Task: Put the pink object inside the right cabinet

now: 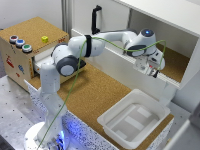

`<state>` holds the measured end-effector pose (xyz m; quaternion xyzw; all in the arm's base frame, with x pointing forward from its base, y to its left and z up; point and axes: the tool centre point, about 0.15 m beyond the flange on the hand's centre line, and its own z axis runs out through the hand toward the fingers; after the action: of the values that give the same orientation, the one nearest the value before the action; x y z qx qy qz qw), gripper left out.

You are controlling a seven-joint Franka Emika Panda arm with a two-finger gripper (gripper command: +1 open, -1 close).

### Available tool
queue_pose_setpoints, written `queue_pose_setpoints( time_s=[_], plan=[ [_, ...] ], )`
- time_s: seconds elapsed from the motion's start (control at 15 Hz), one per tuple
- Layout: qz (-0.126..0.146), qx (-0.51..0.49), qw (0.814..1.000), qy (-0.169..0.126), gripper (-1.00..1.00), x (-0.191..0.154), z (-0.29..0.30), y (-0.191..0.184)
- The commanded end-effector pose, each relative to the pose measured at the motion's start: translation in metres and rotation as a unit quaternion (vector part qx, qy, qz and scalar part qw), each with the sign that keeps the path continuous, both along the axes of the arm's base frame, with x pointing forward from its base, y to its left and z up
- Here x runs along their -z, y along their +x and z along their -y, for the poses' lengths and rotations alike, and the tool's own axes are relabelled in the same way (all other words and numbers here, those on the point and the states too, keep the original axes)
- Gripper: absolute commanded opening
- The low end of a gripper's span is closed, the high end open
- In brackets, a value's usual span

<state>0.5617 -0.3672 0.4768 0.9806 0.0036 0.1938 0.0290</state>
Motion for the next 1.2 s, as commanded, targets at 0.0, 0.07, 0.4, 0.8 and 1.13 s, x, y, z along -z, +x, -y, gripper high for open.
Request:
queue_pose_setpoints(
  time_s=[0.0, 0.07, 0.4, 0.8, 1.13],
  plan=[
    [-0.033, -0.03, 0.998, 0.048, -1.0, 0.0, 0.034, 0.066],
    [-0.032, -0.031, 0.998, 0.05, -1.0, 0.002, 0.036, 0.074],
    [-0.028, -0.042, 0.997, 0.057, -1.0, 0.003, 0.043, 0.108],
    [-0.021, -0.053, 0.996, 0.067, -1.0, 0.003, 0.032, 0.132],
    [-0.018, -0.06, 0.997, 0.05, 1.0, 0.001, 0.004, 0.129]
  ],
)
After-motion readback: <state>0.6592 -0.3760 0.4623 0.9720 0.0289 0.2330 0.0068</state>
